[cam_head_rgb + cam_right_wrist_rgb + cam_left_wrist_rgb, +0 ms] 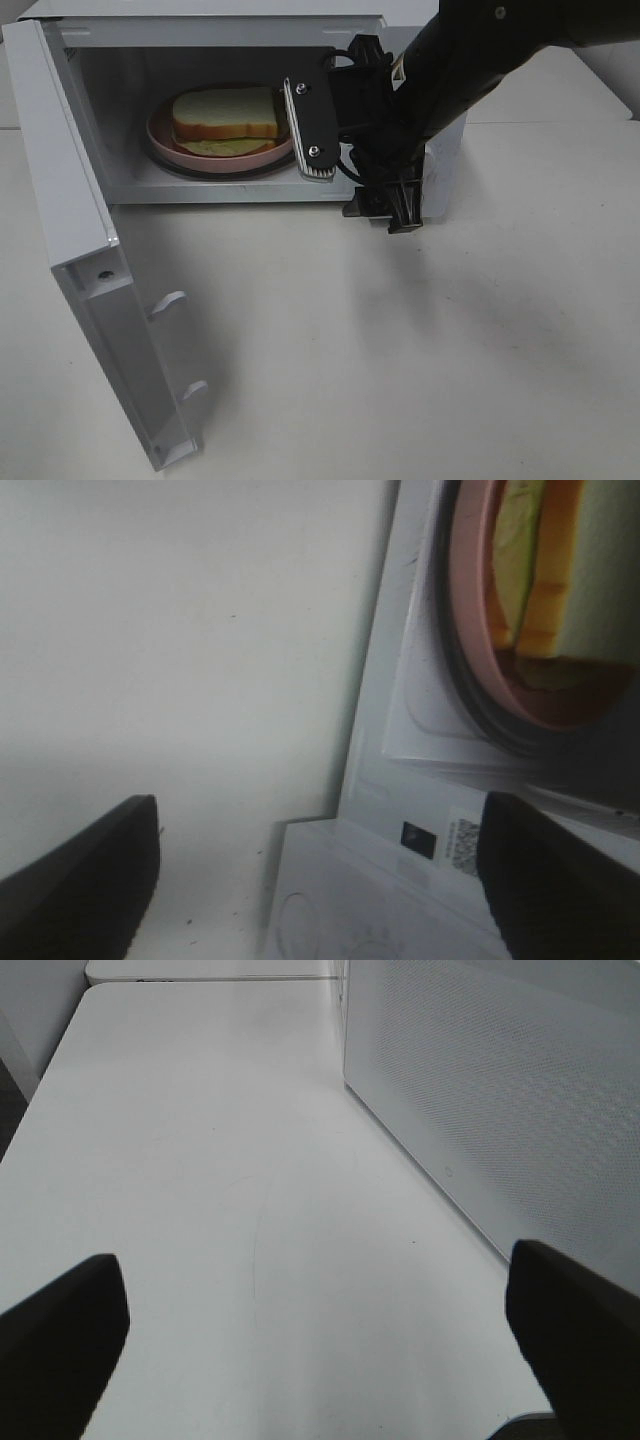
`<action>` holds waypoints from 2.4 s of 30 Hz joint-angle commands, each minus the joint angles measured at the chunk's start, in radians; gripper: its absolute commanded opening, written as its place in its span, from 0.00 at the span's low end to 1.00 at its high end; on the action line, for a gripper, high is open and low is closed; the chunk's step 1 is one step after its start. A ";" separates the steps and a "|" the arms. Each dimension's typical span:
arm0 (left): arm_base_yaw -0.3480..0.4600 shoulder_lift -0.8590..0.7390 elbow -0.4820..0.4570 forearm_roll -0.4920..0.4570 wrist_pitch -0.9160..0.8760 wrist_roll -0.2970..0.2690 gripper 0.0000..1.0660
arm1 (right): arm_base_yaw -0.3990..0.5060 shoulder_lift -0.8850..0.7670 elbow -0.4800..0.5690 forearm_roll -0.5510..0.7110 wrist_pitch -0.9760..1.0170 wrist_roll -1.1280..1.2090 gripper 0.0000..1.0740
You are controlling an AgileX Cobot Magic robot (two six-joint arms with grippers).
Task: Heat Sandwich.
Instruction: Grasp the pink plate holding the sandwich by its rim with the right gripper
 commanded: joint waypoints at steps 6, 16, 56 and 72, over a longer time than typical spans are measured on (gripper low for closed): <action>-0.004 -0.007 0.000 0.000 -0.011 -0.005 0.92 | 0.003 0.015 -0.016 -0.040 -0.060 0.010 0.75; -0.004 -0.007 0.000 0.000 -0.011 -0.005 0.92 | 0.038 0.136 -0.123 -0.067 -0.057 0.018 0.74; -0.004 -0.007 0.000 0.000 -0.011 -0.005 0.92 | 0.049 0.621 -0.732 -0.081 0.107 0.122 0.71; -0.004 -0.007 0.000 0.001 -0.011 -0.005 0.92 | 0.049 0.690 -0.832 -0.116 0.116 0.160 0.71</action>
